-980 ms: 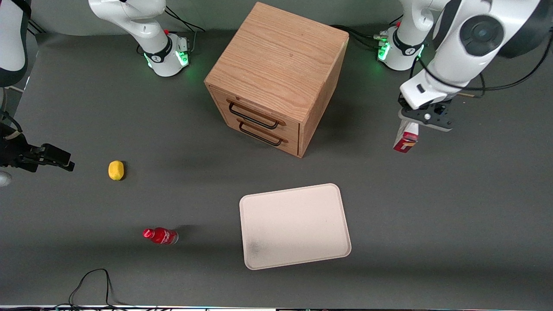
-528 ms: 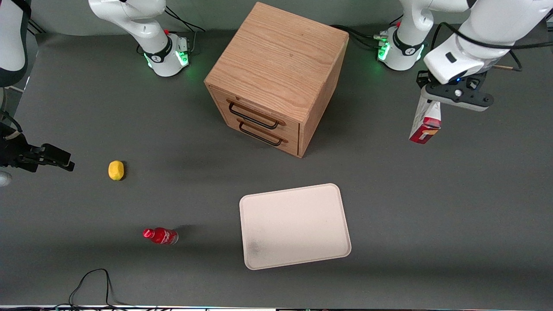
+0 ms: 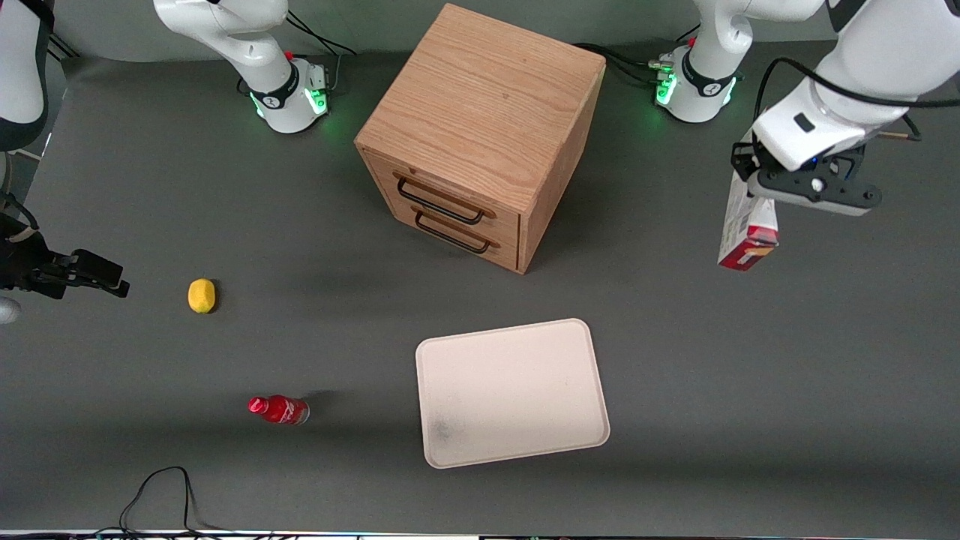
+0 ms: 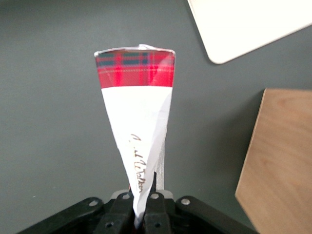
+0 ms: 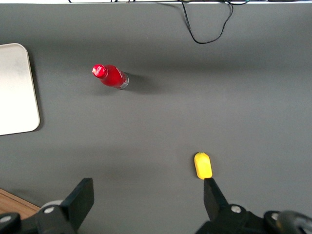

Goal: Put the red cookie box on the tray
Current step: 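Lift the cookie box upright with the left gripper, then carry the held cookie box over the cream tray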

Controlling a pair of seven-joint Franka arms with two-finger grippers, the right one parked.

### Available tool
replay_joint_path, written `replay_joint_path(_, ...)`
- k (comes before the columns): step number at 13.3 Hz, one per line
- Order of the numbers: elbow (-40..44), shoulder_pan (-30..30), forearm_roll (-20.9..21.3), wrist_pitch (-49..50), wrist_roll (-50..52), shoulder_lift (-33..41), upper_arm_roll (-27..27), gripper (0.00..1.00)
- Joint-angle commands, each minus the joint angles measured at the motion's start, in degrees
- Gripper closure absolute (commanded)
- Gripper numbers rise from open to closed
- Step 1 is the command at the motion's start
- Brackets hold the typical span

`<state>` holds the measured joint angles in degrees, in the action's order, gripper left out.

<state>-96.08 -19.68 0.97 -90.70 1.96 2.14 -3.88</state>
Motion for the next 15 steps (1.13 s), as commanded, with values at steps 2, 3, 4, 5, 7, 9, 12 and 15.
replay_joint_path(2,14.57,-0.62,-1.84,1.75,8.22,-12.05,-0.16,1.0)
replay_joint_path(3,17.65,-0.8,-2.28,1.84,10.68,-15.03,-0.07,1.0)
replay_joint_path(4,21.51,-1.06,-2.29,2.36,13.31,-18.2,0.1,1.0)
replay_joint_path(5,25.46,-1.76,-2.29,3.32,15.69,-21.1,0.19,1.0)
replay_joint_path(7,32.15,-2.73,-2.38,4.74,18.86,-26.11,0.28,1.0)
replay_joint_path(9,37.26,-4.49,-2.29,4.83,22.99,-30.68,0.37,1.0)
replay_joint_path(12,44.11,-6.6,-2.29,3.96,27.65,-37.28,0.63,1.0)
replay_joint_path(15,50.01,-8.18,-2.29,2.9,32.39,-42.21,1.16,1.0)
